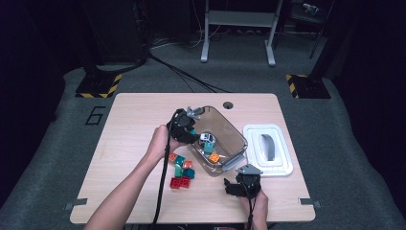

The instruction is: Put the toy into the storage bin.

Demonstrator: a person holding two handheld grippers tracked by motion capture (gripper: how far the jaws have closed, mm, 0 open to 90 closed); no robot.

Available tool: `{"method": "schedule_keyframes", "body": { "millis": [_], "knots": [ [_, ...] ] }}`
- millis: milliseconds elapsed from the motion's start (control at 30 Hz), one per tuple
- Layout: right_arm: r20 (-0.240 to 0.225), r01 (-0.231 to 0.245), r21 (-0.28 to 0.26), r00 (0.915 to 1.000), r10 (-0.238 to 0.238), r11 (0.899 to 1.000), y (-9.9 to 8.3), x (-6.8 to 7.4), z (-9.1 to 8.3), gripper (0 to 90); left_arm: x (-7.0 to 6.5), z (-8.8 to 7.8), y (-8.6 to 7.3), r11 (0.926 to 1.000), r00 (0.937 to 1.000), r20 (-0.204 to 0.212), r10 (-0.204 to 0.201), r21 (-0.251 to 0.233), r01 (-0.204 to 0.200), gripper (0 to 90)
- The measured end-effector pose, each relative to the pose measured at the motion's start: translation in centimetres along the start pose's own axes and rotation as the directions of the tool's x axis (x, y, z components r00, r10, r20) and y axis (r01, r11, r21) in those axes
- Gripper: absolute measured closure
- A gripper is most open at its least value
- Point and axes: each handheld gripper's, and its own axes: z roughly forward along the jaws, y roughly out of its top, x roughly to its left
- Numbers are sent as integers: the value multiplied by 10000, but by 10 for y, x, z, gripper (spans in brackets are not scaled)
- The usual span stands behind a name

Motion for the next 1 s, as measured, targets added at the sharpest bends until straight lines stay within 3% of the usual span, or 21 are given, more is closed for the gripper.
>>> {"method": "schedule_keyframes", "body": {
  "millis": [167, 533, 733, 833, 1000],
  "knots": [
    [1, -5, 1, 10000, 5, 10000, 0, 0, 0, 142, 3, -4, -3, 9996, 9995, -136, -274, -37, 274, 453],
    [-4, -15, 2, 10000, 15, 10000, 0, 0, 0, 142, 3, -34, -25, 9964, 9967, -606, -538, -694, 495, 186],
    [-1, -7, -5, 10000, 7, 10000, 0, 0, 0, 143, 4, -45, -47, 9927, 9932, -799, -842, -926, 767, 140],
    [-5, -13, -2, 10000, 13, 10000, 0, 0, 0, 143, 4, -44, -60, 9929, 9916, -928, -903, -858, 823, 114],
    [-4, -8, -3, 10000, 8, 10000, 0, 0, 0, 143, 4, -38, -86, 9890, 9874, -854, -1333, -758, 1270, 80]
  ]
}}
